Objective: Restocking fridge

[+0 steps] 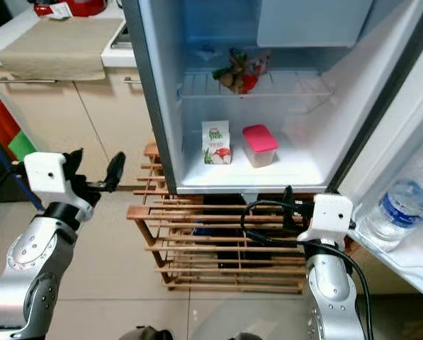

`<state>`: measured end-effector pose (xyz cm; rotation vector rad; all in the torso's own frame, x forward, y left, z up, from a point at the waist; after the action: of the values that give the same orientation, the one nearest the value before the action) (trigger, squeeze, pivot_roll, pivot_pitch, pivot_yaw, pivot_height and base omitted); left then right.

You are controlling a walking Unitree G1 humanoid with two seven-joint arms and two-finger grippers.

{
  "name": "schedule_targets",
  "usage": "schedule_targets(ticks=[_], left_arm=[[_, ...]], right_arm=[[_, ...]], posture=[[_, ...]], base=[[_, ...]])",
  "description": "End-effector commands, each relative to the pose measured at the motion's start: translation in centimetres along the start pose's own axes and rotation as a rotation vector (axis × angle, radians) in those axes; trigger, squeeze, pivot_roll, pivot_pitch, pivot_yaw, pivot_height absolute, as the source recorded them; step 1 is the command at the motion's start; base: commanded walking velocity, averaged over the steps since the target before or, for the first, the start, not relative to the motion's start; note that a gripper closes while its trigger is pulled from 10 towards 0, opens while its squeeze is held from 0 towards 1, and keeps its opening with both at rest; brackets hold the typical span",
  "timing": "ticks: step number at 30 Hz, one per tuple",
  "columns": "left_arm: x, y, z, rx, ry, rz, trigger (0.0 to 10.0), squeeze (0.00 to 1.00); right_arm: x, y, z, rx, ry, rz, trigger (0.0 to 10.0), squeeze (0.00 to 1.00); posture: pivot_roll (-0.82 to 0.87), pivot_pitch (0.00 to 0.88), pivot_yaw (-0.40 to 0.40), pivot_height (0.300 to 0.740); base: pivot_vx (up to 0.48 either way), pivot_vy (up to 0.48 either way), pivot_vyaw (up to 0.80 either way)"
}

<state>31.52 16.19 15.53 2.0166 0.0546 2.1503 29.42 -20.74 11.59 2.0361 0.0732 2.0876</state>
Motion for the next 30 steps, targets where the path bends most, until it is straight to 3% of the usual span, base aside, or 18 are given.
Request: schedule_targets(ticks=[1, 6, 9, 15, 19, 24, 30], left_arm=[[-0.1, 0.5, 0.4, -0.008, 0.008, 0.027, 10.0, 0.00], [1.6, 1.9, 1.8, -0.059, 0.140, 0.135, 10.0, 0.00], [1.4, 0.5, 2.7, -0.014, 0.181, 0.148, 10.0, 0.00], [0.7, 0.4, 3.3, -0.030, 0.163, 0.179, 10.0, 0.00], [-1.0, 0.6, 3.1, -0.049, 0.102, 0.110, 10.0, 0.00], [-1.7, 1.2, 3.0, -0.060, 0.095, 0.096, 10.0, 0.00], [-1.8, 1.1, 3.5, -0.050, 0.087, 0.102, 10.0, 0.00]], right_arm=[[1.0, -0.2, 0.7, 0.025, 0.051, 0.013, 10.0, 0.00], [1.9, -0.4, 2.0, 0.031, 0.144, -0.007, 10.0, 0.00], [1.1, -0.5, 2.9, 0.005, 0.151, -0.016, 10.0, 0.00], [-0.5, -1.0, 3.5, -0.021, 0.103, 0.036, 10.0, 0.00], [-1.0, -0.6, 3.2, -0.039, 0.097, 0.016, 10.0, 0.00], [-1.1, -0.6, 3.2, -0.038, 0.104, 0.008, 10.0, 0.00], [-1.8, -0.7, 3.8, -0.035, 0.048, 0.092, 10.0, 0.00]], posture=[[-0.08, 0.000, 0.040, 0.740], [-0.09, 0.000, 0.042, 0.740], [-0.09, 0.000, 0.054, 0.740], [-0.10, 0.000, 0.078, 0.740], [-0.11, 0.000, 0.084, 0.740], [-0.11, 0.000, 0.077, 0.740], [-0.11, 0.000, 0.080, 0.740]], base=[[0.000, 0.000, 0.00], [0.000, 0.000, 0.00], [0.000, 0.000, 0.00], [0.000, 0.000, 0.00], [0.000, 0.000, 0.00], [0.000, 0.000, 0.00], [-0.141, 0.000, 0.00]])
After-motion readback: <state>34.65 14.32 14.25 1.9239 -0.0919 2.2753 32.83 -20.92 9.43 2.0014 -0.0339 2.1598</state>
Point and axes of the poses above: a point about 5 cm out from each wrist's last joint towards the gripper, its own z axis pointing out of the wrist towards the gripper, its own x axis along the axis of the wrist's last joint, y = z × x, the point moved 6 cm from there along z, pointing out of the wrist towards the gripper, and after that the axes turned 7 degrees about -z, right-handed, at the moved point
